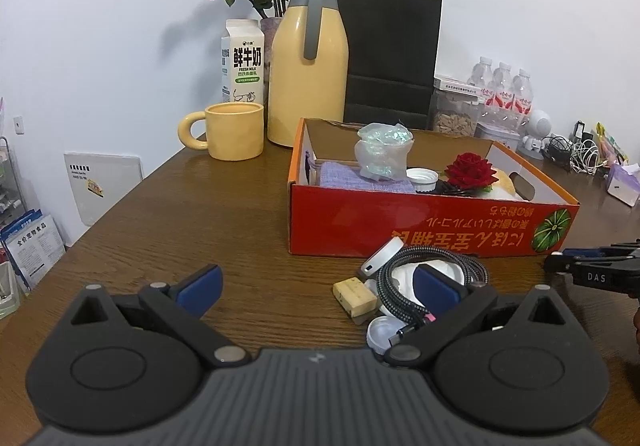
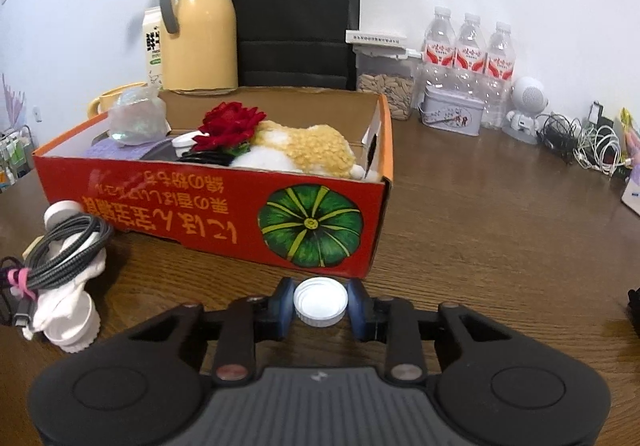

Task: Organize objects
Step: 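Grasp another white bottle cap with the left tool while the right tool holds its cap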

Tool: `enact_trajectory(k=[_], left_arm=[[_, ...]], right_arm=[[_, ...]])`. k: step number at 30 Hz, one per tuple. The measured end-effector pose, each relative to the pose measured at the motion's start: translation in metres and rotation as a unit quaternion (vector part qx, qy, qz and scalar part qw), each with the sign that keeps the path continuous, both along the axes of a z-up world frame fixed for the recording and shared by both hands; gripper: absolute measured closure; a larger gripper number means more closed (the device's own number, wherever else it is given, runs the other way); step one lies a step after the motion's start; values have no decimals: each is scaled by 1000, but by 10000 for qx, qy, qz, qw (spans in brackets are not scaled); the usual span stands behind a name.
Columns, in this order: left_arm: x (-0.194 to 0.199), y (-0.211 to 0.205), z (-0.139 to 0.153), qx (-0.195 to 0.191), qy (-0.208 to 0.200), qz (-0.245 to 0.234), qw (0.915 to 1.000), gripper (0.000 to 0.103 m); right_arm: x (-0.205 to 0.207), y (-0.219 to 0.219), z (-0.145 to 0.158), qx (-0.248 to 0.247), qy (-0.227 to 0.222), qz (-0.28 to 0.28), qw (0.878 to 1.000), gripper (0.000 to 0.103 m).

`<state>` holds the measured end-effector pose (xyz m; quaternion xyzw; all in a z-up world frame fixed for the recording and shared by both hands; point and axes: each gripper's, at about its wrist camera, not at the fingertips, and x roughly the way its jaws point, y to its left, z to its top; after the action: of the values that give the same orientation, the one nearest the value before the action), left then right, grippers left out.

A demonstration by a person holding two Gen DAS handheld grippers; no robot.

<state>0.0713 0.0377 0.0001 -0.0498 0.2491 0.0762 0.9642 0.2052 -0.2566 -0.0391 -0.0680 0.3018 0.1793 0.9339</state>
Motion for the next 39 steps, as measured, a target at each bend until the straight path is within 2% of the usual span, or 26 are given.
enact_trajectory(k=[8,14,19,26,30,34,39], left_arm=[[2,0,-3,-36,66,-21,10000,0],[1,-6,-8,-116,201,-211,9995,0],[2,-14,-17,-86,372,-379,9986,0],[-4,4,-15,-227,163,128,9995,0],[-1,11,-19,-85,331,307,9989,1],[6,7,-26,107,580,108,9982,4],[6,-6,-28,251,579,-287,9976,4]], right_arm=[[-34,-5,11,96,-711,-15,9974,76],[-67,-5,15,210,-960,94,9951,76],[-80,-6,17,292,-1045,87,9941,76],[-80,-6,16,279,-1044,78,9941,76],[-80,-5,16,283,-1041,79,9941,76],[-81,-5,16,283,-1041,77,9941,76],[-81,-5,16,295,-1028,67,9942,75]])
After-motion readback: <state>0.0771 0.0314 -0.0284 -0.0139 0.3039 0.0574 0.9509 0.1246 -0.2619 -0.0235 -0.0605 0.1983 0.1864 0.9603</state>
